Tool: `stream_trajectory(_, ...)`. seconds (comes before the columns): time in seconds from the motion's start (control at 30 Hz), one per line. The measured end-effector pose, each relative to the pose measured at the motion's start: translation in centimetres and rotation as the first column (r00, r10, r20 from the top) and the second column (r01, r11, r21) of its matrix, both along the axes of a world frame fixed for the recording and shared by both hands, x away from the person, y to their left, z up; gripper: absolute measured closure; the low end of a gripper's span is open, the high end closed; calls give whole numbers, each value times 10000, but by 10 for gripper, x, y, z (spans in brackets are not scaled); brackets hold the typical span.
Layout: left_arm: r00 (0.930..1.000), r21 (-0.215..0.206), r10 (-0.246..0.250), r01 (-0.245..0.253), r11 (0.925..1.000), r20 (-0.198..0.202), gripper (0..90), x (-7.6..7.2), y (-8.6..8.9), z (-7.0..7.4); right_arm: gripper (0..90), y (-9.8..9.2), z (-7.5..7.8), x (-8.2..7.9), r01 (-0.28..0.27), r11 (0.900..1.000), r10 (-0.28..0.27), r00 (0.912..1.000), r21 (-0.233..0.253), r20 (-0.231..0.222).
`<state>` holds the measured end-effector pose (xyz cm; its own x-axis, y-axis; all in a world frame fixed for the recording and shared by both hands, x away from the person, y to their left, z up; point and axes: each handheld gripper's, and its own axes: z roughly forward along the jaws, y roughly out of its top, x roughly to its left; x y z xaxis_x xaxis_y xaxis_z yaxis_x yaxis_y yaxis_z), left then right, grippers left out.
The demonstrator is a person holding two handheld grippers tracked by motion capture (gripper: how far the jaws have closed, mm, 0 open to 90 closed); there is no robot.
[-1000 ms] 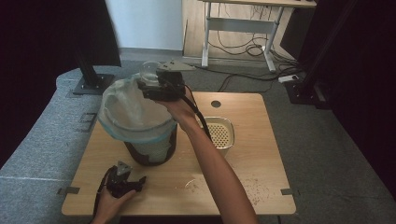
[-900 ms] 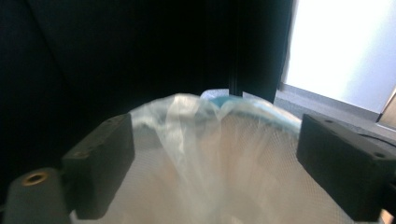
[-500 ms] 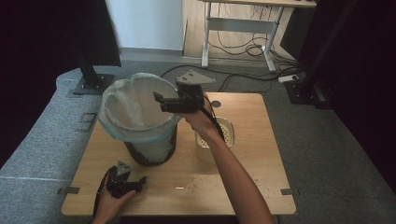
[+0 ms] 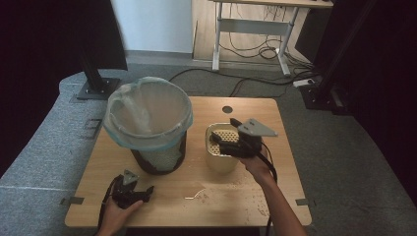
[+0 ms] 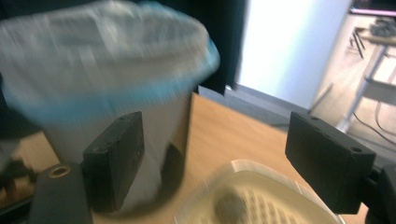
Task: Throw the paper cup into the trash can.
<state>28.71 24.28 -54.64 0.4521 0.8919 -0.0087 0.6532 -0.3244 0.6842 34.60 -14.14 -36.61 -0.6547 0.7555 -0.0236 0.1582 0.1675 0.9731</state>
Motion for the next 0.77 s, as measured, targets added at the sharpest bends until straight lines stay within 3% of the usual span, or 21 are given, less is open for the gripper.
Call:
stream_trajectory(0.07,10000,10,-1,1,10000,0,145,0,0,0,201,-9,-8,-4,102,9999,-102,9999,45,-95)
stream_trajectory(0.1,10000,10,-4,4,10000,-2,144,0,0,0,220,-26,-26,-13,338,9992,-333,9992,223,-218)
stream_trajectory(0.13,10000,10,-4,4,10000,-2,144,0,0,0,220,-26,-26,-13,338,9992,-333,9992,223,-218)
stream_trajectory(0.17,10000,13,1,-1,10000,11,145,0,0,0,220,-41,-45,-21,547,9981,-531,9972,288,-520)
stream_trajectory(0.23,10000,24,-14,14,10000,-6,145,0,0,0,222,-54,-63,-28,792,9964,-769,9943,294,-734)
stream_trajectory(0.27,10000,24,-14,14,10000,-6,145,0,0,0,222,-54,-63,-28,792,9964,-769,9943,294,-734)
stream_trajectory(0.37,10000,14,5,-5,10000,1,145,0,0,0,243,-76,-95,-37,1137,9934,-1107,9858,173,-1261)
stream_trajectory(0.4,10000,-6,25,-25,10000,12,145,0,0,0,243,-76,-95,-37,1137,9934,-1107,9858,173,-1261)
stream_trajectory(0.43,10000,-8,19,-19,10000,12,145,0,0,0,258,-84,-108,-39,1272,9917,-1232,9811,180,-1492)
stream_trajectory(0.63,10000,-5,14,-14,10000,14,145,0,0,0,275,-96,-133,-41,1552,9873,-1453,9687,338,-2014)
stream_trajectory(0.73,10000,-8,16,-16,10000,14,145,0,0,0,276,-97,-132,-43,1484,9888,-1426,9717,168,-1885)
stream_trajectory(0.77,10000,-8,17,-17,10000,14,145,0,0,0,278,-98,-132,-45,1500,9881,-1407,9713,352,-1919)
